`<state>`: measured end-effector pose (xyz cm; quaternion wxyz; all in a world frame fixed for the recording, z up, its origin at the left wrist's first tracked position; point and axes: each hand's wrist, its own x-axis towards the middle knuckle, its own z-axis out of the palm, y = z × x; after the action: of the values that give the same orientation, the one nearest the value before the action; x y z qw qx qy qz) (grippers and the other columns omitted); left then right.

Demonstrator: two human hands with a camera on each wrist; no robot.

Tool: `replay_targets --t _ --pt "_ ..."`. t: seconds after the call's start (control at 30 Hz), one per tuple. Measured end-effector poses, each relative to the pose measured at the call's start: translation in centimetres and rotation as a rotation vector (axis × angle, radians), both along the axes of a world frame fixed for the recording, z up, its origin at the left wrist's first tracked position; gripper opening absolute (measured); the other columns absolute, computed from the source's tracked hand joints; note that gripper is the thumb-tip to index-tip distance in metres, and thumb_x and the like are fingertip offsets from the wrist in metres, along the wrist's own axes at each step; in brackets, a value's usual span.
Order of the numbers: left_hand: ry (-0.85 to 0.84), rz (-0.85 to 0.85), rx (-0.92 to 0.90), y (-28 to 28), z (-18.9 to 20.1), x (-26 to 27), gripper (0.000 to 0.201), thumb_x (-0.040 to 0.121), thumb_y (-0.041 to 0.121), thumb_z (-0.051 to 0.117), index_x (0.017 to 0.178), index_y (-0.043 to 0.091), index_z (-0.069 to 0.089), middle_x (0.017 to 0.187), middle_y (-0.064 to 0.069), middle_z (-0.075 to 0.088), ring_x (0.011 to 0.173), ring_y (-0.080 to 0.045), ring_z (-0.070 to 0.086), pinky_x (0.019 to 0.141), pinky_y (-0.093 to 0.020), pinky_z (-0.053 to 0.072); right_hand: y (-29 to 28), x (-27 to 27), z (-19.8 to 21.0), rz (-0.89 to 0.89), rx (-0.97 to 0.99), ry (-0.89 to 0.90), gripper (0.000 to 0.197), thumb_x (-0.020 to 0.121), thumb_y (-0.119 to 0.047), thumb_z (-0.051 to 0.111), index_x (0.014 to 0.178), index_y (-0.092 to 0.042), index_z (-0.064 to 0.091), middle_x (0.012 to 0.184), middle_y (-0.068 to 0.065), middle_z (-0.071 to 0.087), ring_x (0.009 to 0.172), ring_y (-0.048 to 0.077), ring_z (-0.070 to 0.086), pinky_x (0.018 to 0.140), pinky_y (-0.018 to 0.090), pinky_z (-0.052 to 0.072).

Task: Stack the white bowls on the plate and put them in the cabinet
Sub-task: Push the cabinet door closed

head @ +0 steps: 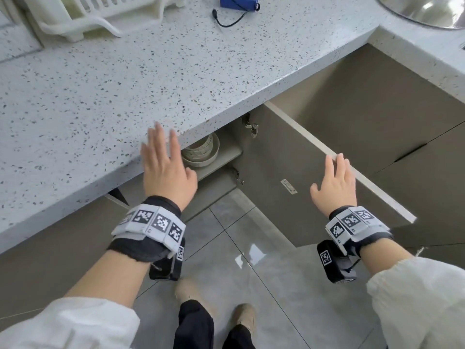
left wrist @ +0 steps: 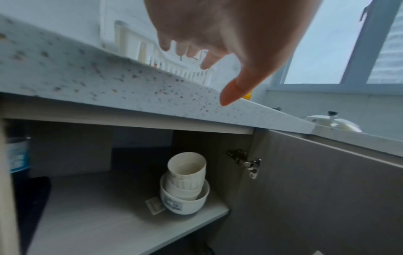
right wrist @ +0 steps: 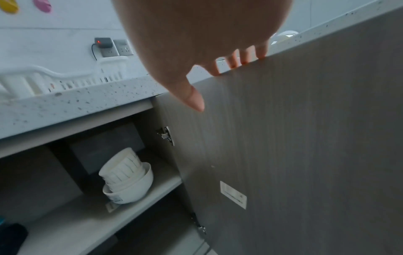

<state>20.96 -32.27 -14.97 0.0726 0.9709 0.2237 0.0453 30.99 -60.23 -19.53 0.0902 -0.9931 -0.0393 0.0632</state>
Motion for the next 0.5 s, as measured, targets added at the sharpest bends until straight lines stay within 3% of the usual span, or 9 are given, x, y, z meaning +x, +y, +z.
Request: replay_targets --t 0.13,0.37,0.5 --pt "0.047 0.119 -0.015 1.6 -0.4 -1.1 0.08 0.081 0.015 0.051 0.147 0.0 0.007 0.156 -0.026 0.002 0.146 -0.035 0.001 0.12 -0.046 0.003 -0.6 0.9 0.1 -0.069 0.017 -0.012 0.075 0.081 -0.011 0.051 0.145 0.002 0.016 0.151 0.023 0.025 0.141 0.038 0.019 0.118 0.043 0.013" --pt "0.059 0.086 -0.006 2.4 -0.8 -1.2 0.078 0.081 0.013 0.051 0.146 -0.001 0.01 0.156 -0.025 0.009 0.146 -0.034 0.005 0.12 -0.046 0.005 0.9 -0.4 1.2 -0.128 0.011 0.022 0.062 0.078 -0.012 0.054 0.134 0.005 0.033 0.133 0.025 0.04 0.121 0.04 0.036 0.103 0.041 0.027" --pt "0.064 0.044 -0.013 2.7 -0.7 -1.7 0.079 0.082 0.013 0.051 0.147 0.001 0.008 0.157 -0.024 0.007 0.146 -0.033 0.003 0.12 -0.044 0.004 2.5 -2.5 2.4 -0.074 -0.017 0.122 0.047 0.082 -0.008 0.049 0.127 0.001 0.041 0.129 0.022 0.043 0.12 0.038 0.038 0.098 0.04 0.033"
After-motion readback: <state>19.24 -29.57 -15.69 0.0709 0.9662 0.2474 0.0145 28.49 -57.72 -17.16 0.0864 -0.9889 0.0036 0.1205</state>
